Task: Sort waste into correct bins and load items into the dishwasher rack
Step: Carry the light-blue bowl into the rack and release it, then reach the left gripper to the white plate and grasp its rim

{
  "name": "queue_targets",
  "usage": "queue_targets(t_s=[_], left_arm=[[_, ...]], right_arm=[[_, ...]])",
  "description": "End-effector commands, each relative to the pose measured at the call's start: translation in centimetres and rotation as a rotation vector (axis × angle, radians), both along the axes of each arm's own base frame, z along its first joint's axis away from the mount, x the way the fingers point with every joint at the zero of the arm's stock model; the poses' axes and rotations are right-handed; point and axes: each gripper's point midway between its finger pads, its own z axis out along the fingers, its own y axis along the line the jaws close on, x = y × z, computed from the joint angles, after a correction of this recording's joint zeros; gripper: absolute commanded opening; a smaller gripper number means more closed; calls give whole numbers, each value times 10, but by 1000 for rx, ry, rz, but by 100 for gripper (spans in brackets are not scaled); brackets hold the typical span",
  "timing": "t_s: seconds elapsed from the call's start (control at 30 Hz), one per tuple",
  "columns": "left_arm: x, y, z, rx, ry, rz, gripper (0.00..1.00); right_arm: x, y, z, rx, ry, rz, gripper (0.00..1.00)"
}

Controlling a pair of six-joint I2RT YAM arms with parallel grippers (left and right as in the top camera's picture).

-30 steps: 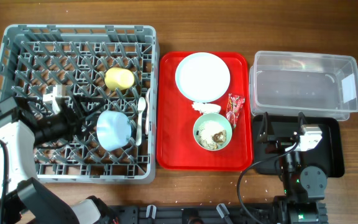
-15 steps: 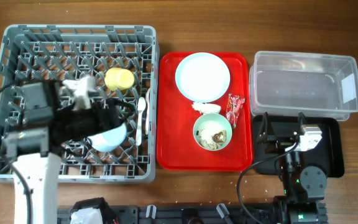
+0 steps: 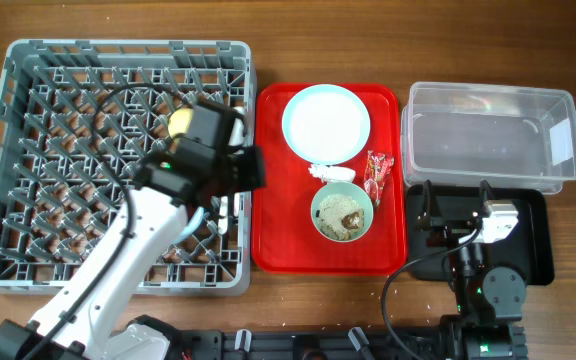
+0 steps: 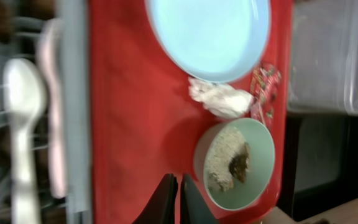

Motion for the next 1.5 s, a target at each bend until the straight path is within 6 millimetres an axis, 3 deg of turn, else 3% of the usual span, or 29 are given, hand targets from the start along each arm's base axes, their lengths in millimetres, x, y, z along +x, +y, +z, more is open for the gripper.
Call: queue_targets(t_s=[0.0, 0.1, 0.13, 0.2, 0.27, 0.43, 0.5, 0.57, 0.63, 0.7, 0.77, 0.9, 1.0, 1.2, 1.47], left_arm=[[-4, -22, -8, 108, -63, -40, 9], [-9, -50, -10, 99, -100, -108, 15], [-6, -61, -9, 81, -127, -123, 15], [5, -81, -5, 26, -175, -153, 26], [14, -94, 5, -49, -149, -182, 27], [74, -138, 62, -115, -204, -276, 27], [95, -149, 63, -73, -255, -250, 27], [113, -152, 51, -6, -316, -198, 29], [122, -163, 35, 21, -343, -194, 38], [127, -194, 2, 10, -356, -234, 38], [128, -209, -17, 31, -386, -286, 37], [132, -215, -66, 113, -372, -269, 30], [128, -215, -99, 147, -324, -282, 30], [122, -211, -129, 184, -271, -297, 18], [107, -212, -153, 221, -219, -326, 17]], right_arm=[[0, -3, 2, 12, -10, -14, 100], [0, -3, 2, 12, -10, -14, 100], [0, -3, 2, 12, -10, -14, 100], [0, -3, 2, 12, -10, -14, 100], [0, -3, 2, 12, -10, -14, 100], [0, -3, 2, 12, -10, -14, 100], [0, -3, 2, 12, -10, -14, 100], [0, -3, 2, 12, -10, -14, 100], [0, -3, 2, 12, -10, -14, 100], [0, -3, 2, 12, -10, -14, 100], [0, -3, 2, 12, -10, -14, 100], [0, -3, 2, 12, -10, -14, 100], [0, -3, 2, 12, -10, -14, 100], [0, -3, 2, 12, -10, -14, 100], [0, -3, 2, 12, -10, -14, 100]])
